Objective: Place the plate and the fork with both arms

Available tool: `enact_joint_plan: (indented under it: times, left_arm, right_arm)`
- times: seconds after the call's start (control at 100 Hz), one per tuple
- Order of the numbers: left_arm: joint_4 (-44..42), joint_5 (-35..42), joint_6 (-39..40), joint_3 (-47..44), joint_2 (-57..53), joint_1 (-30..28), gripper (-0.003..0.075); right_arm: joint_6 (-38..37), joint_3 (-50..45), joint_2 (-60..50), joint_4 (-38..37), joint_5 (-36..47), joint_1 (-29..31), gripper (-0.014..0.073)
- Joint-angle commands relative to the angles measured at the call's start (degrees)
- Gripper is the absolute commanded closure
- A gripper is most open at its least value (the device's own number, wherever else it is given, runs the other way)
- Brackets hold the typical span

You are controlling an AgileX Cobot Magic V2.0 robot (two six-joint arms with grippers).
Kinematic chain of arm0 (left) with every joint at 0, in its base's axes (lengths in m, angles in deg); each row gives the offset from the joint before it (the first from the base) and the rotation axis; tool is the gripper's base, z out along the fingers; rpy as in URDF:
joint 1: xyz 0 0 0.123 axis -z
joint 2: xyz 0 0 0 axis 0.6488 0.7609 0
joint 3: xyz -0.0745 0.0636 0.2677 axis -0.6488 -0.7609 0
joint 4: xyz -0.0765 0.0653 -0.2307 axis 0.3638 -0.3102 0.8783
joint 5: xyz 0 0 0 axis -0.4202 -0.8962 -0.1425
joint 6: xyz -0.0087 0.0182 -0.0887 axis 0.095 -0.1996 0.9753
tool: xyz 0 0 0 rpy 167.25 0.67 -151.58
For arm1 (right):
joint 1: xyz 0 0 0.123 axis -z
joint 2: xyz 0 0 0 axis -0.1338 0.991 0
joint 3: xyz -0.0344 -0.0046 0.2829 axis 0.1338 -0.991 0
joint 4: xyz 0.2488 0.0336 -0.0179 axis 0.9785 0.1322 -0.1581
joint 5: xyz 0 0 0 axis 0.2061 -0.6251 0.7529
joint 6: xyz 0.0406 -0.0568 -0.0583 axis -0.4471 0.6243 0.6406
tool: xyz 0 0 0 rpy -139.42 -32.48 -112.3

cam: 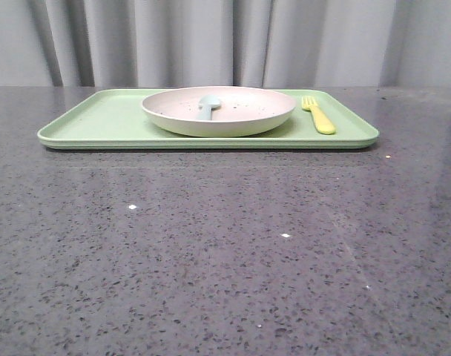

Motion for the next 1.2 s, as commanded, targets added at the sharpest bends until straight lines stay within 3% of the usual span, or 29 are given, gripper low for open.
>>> enact_joint_plan:
  times: [0.0,0.48,0.96,1.19]
  left_arm:
    - [0.3,5.1,0.6,-0.8,-1.8,-0.2,0.0741]
    - [0.3,5.1,0.6,-0.8,-1.8,-0.2,0.0741]
    - [0.3,5.1,0.6,-0.8,-1.8,-0.2,0.0741]
    - [0.3,5.1,0.6,-0.8,-1.8,-0.2,0.0741]
  right_arm:
    - [1.5,-0.5,0.8,0.1,8.1,2.5,0.061]
    - [14.5,-17.7,-2.7,12.1,39.6,13.6,0.061]
    - [14.4,-34.8,-15.3,11.4,44.4,15.4,0.061]
    - [14.4,-35.5,-16.6,11.4,44.1,15.4,0.061]
